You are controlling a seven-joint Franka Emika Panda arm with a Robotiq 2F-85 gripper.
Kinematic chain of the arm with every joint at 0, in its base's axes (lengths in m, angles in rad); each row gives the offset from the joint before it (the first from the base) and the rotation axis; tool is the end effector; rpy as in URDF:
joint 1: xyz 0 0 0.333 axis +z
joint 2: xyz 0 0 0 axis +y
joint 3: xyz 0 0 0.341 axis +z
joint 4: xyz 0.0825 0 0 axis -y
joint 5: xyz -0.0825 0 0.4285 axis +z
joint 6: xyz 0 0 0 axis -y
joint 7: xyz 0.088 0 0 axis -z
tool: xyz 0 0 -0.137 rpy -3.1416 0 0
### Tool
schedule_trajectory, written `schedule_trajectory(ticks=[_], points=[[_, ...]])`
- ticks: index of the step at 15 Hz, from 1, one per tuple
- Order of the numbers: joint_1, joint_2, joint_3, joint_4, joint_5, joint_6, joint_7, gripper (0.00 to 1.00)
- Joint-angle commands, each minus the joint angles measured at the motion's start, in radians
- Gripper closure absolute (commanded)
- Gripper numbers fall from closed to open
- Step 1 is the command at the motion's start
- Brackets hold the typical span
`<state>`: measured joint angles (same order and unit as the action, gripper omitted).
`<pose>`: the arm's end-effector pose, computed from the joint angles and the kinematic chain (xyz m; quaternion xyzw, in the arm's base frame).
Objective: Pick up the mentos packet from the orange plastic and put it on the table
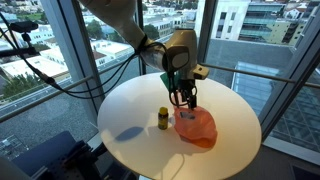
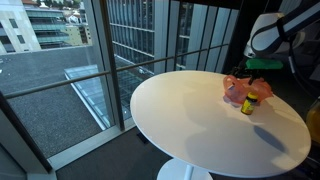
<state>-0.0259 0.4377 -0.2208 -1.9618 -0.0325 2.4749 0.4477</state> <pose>0.6493 -0.1606 0.2236 0.9460 -0.3164 0.0478 0.0520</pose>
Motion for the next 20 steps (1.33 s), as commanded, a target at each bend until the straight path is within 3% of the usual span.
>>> schedule_trajectory(ticks=[1,20], points=[[0.0,-0.001,-0.001,-0.013,-0.006,0.002,0.007,0.0],[0.028,0.147,-0.024,0.058,-0.017,0.015,0.04,0.0]])
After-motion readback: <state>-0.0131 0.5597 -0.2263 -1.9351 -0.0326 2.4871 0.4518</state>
